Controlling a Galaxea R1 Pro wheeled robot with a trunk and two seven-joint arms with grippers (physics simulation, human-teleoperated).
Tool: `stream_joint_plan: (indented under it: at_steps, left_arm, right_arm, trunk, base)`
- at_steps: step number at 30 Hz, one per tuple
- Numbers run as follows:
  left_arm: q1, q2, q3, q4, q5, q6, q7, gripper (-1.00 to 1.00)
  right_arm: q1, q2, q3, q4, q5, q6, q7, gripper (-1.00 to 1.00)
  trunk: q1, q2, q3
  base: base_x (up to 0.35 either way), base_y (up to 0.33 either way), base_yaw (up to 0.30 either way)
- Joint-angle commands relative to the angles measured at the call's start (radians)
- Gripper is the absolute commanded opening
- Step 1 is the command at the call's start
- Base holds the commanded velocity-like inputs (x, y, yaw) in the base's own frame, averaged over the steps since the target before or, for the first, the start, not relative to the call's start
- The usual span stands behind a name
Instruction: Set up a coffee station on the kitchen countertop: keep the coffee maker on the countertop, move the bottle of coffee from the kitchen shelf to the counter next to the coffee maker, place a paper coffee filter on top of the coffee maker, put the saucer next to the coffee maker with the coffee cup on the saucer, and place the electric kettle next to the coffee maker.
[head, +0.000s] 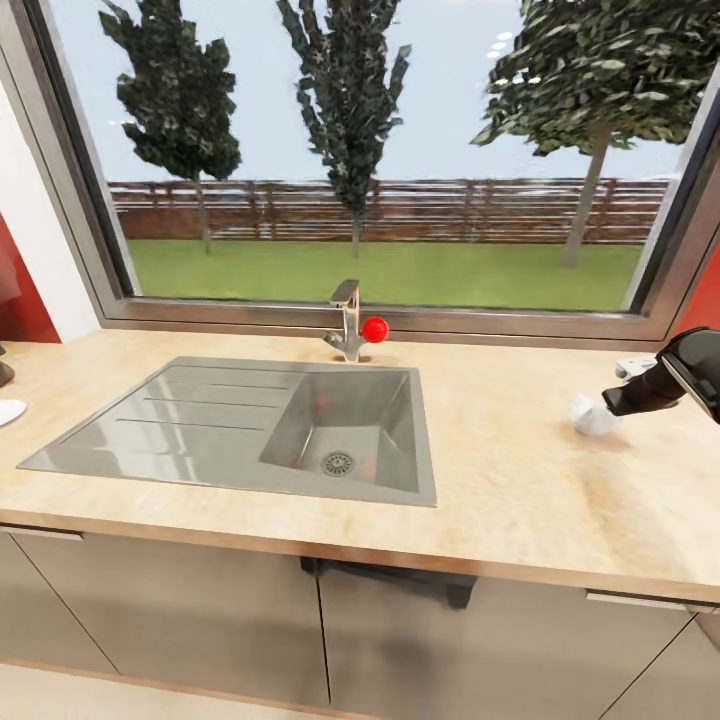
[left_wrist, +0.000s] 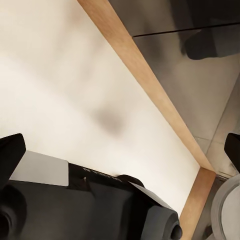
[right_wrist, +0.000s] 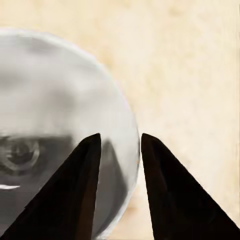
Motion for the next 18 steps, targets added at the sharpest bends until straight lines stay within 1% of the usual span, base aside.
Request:
stream_joint_plan:
  at_steps: [1,9,18]
  left_arm:
    - [-0.001,0.000,0.008,0.000,-0.003,0.009,-0.004,1.00]
    - [-0.001,0.000,0.008,0.000,-0.003,0.009,-0.004,1.00]
    - [-0.001,0.000,0.008,0.000,-0.003,0.009,-0.004,1.00]
  right_arm:
    - [0.000,-0.002,0.007,-0.001,-0.008,0.007,0.003,-1.00]
    - [0.000,-0.002,0.007,-0.001,-0.008,0.007,0.026,-1.00]
    - [0.000,-0.002,0.007,-0.001,-0.008,0.008,0.031,-1.00]
  trunk:
    - [0.000,0.000,-0.001]
    - [0.000,0.000,-0.001]
    - [0.000,0.000,-0.001]
  base:
    - [0.000,0.000,0.000]
    - [0.000,0.000,0.000]
    - [0.000,0.000,0.000]
